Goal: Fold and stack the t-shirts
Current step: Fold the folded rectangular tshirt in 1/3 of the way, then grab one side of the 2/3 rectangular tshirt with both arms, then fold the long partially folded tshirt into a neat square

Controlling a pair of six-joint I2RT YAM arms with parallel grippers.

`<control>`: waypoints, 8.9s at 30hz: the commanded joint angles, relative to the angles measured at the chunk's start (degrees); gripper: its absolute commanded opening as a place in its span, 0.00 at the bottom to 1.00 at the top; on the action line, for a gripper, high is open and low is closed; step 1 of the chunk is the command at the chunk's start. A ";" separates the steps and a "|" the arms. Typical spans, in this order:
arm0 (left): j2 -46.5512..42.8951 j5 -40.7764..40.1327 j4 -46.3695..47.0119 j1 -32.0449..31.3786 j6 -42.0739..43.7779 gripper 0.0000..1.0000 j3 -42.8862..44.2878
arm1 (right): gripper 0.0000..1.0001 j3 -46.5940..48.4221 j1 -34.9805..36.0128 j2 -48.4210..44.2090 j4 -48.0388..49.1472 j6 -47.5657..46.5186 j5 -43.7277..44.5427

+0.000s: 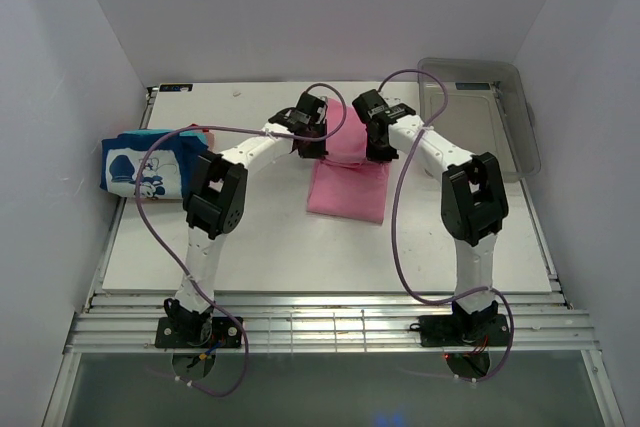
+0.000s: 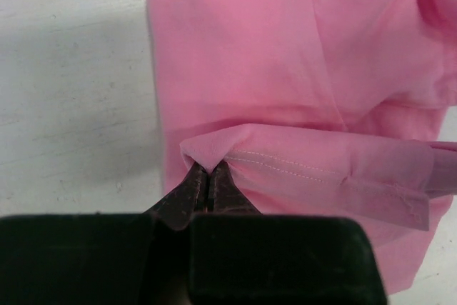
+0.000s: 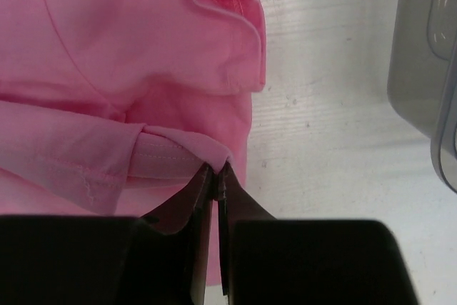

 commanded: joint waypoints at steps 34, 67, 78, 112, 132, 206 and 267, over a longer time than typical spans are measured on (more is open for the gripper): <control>-9.24 4.01 10.08 -12.48 -11.23 0.00 -21.30 | 0.08 1.08 0.04 3.12 10.40 -2.38 -24.84; -33.57 4.02 14.75 -25.04 -19.67 0.00 -45.40 | 0.15 8.31 0.47 -1.95 6.36 -3.96 -13.94; -42.20 -4.09 4.99 -12.50 -12.11 0.85 -43.98 | 0.68 -25.96 10.66 -25.87 4.43 7.46 -11.48; -33.50 7.00 13.69 -5.45 -6.92 0.96 -52.95 | 0.66 -46.45 16.12 -25.36 16.20 17.22 -8.40; -33.75 10.52 16.68 -6.59 -8.07 0.00 -64.98 | 0.08 -50.67 17.70 -24.56 16.83 17.84 -10.86; -10.30 -2.39 0.68 2.90 -11.58 0.00 -7.10 | 0.08 2.92 0.30 2.32 4.07 -0.44 2.23; -17.74 8.85 20.72 -8.52 -16.42 0.00 -43.28 | 0.08 3.41 -2.51 4.54 28.67 -1.23 -17.63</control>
